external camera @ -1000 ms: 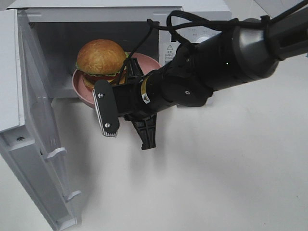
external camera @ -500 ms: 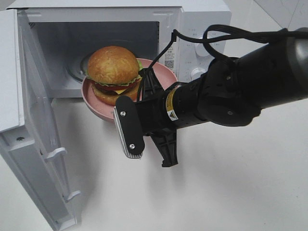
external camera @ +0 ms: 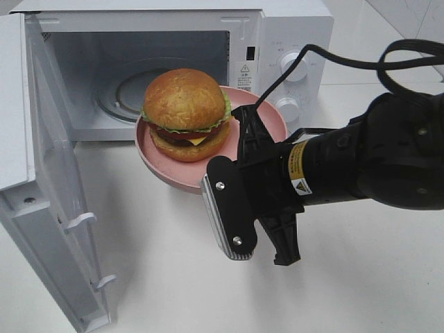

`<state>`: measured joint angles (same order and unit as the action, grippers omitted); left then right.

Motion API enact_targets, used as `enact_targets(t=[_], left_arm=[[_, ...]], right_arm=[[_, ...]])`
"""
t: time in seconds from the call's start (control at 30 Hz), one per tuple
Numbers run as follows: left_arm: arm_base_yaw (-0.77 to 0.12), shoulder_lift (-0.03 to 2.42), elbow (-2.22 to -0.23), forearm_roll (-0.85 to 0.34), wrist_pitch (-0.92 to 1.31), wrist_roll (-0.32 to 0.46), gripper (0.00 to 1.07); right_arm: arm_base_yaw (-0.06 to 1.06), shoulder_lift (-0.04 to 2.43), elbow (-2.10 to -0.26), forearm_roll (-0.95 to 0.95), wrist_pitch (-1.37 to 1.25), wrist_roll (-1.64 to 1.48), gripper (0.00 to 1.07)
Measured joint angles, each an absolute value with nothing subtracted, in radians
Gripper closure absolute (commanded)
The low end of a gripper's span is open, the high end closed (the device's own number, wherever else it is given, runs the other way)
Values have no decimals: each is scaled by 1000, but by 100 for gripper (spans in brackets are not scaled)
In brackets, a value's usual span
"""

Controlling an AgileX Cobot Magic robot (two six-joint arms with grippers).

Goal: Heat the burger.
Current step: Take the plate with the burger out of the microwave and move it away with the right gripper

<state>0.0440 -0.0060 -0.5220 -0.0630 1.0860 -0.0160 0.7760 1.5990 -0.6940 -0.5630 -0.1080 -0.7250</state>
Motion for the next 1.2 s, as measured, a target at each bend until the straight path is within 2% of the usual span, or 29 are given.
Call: enact_targets(t=[0.4,0.8,1.2], left_arm=[[44,-6,-522,-63,1086,-16,9],[44,-6,-522,-63,1086,-16,9],[44,-6,-522,-63,1086,-16,9]], right_arm=[[776,1419,-565,-563,-87,-725,107],[776,1184,-470,-558,92,-641,107],[776,1074,-439,-574,292,-457,107]])
